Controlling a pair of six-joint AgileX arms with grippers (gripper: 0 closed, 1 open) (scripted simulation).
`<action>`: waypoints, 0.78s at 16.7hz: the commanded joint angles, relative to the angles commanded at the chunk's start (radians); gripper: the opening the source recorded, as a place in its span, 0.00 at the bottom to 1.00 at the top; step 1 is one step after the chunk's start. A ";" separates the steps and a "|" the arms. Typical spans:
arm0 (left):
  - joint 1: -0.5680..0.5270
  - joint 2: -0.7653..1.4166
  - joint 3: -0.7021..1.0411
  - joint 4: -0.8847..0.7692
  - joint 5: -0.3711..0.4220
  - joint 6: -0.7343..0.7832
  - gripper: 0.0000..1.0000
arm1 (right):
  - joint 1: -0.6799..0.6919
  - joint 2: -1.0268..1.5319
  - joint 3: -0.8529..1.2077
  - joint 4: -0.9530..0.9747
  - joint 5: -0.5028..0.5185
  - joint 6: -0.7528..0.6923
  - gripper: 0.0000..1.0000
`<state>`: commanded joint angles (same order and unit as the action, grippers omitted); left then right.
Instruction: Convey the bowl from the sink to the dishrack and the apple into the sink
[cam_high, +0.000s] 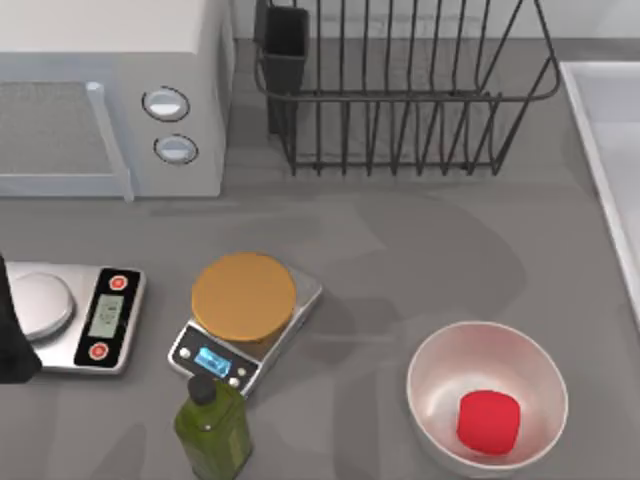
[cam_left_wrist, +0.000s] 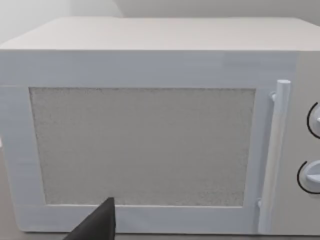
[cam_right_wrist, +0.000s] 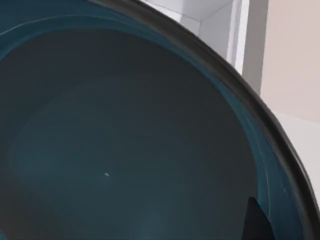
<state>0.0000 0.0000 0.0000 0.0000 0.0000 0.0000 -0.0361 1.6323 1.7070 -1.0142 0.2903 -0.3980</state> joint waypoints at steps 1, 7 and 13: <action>0.000 0.000 0.000 0.000 0.000 0.000 1.00 | 0.091 0.009 0.003 0.081 0.047 0.044 0.00; 0.000 0.000 0.000 0.000 0.000 0.000 1.00 | 0.541 0.038 -0.007 0.592 0.322 0.275 0.00; 0.000 0.000 0.000 0.000 0.000 0.000 1.00 | 0.796 0.036 -0.044 0.956 0.504 0.403 0.00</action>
<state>0.0000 0.0000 0.0000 0.0000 0.0000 0.0000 0.7595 1.6681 1.6633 -0.0582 0.7940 0.0052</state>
